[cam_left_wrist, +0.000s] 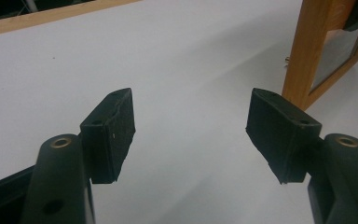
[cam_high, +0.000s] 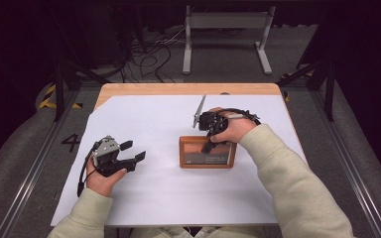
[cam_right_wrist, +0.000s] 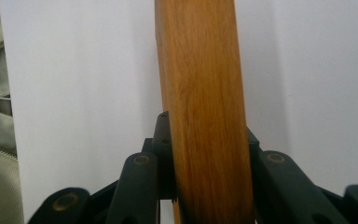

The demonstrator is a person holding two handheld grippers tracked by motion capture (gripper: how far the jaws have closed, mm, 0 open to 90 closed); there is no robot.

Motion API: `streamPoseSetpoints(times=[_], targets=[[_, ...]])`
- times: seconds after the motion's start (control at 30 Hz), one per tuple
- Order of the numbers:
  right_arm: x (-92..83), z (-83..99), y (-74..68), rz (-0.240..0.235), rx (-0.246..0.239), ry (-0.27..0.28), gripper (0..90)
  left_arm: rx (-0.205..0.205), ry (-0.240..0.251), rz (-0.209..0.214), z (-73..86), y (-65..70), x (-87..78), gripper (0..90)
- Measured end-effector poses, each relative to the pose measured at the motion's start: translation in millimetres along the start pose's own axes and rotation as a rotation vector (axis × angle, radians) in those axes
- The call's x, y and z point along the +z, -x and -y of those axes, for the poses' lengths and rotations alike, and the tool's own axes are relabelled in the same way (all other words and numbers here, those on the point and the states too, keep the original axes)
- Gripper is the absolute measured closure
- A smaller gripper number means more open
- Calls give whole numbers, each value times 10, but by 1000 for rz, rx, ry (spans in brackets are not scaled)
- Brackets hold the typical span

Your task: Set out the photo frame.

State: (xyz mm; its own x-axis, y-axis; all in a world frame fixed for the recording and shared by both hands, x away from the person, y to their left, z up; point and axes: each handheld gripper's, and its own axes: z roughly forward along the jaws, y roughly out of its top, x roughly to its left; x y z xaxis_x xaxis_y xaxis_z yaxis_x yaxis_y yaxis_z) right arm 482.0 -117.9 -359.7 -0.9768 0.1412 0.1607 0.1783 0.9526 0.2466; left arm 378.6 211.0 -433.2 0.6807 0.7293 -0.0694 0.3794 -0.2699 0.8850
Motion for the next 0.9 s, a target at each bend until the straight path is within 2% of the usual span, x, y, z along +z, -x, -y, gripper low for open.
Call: streamPoseSetpoints(times=[0.07,0.17,0.27,0.3,0.4,0.5,0.67,0.7,0.73,0.77,0.9], targets=[[-8,12,11,1,17,4,727,-3,1,1,3,-3,-6,326],[-8,33,25,12,-3,18,704,1,1,-2,7,-5,-8,326],[16,52,40,67,-44,61,466,-2,-2,-2,8,-1,-14,326],[18,58,44,74,-47,59,479,-1,-1,-2,9,0,-16,326],[-6,89,52,95,-33,101,386,-3,-2,-2,10,-3,-15,326],[-65,144,61,134,-1,145,301,-1,-2,-2,9,2,-14,325],[-208,283,15,178,63,221,270,-2,-1,0,8,1,-16,325],[-242,315,-6,201,71,240,239,-4,-2,2,7,6,-17,324],[-242,315,-6,201,71,240,239,-4,-2,2,7,6,-17,322],[-317,393,-44,240,95,294,198,-2,4,4,5,12,-13,322],[-451,593,-135,292,162,398,141,-2,0,9,1,29,-18,318]])
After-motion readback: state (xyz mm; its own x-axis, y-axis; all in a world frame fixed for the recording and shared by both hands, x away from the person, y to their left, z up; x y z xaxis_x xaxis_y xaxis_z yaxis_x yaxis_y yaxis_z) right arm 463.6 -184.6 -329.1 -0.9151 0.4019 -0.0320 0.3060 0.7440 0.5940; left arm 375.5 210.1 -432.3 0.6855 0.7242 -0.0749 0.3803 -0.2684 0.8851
